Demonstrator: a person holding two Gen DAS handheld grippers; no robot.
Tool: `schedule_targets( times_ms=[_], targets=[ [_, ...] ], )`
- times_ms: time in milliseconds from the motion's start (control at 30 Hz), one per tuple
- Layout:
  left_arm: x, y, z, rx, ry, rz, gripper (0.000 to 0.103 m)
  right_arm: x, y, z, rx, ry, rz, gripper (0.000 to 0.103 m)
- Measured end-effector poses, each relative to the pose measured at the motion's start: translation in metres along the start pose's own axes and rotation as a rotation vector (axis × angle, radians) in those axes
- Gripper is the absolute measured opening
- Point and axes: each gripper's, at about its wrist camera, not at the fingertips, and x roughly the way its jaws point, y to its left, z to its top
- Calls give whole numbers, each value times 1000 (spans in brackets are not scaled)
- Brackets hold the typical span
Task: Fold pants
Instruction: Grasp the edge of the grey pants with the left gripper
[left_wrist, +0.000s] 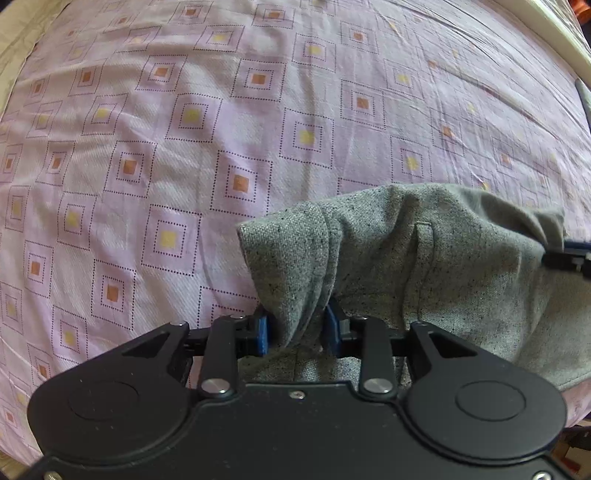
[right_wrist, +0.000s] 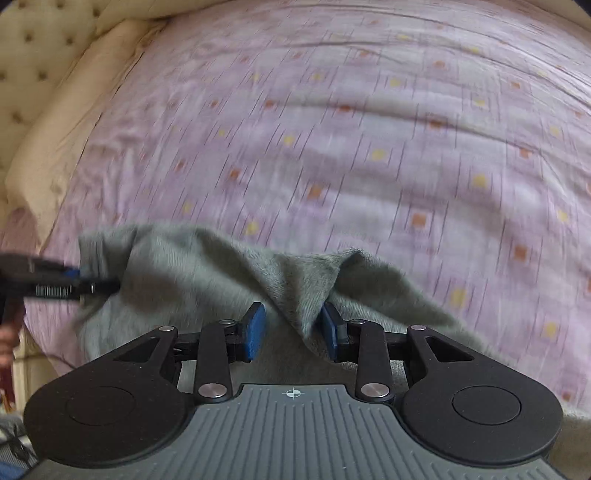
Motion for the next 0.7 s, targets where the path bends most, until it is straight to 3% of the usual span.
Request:
schedule_targets(
  times_ms=[100,200,333,500,700],
  targets=[
    [0,2,0,1,3,-6,43,4,0,2,26,-48,-24,33],
    [-1,2,0,1,5,-10,44,7,-17,22,145,-73,5,33],
    [0,3,-1,-9,4,-14,45,16,-35,40,245,-48,46,34],
    [-1,4,-2,-13,-3,-21,46,18,-47,37,298,-30,106,34],
    [1,4,-2,-9,-2,-30,47,18,-71,32,515,-8,183,34]
  ],
)
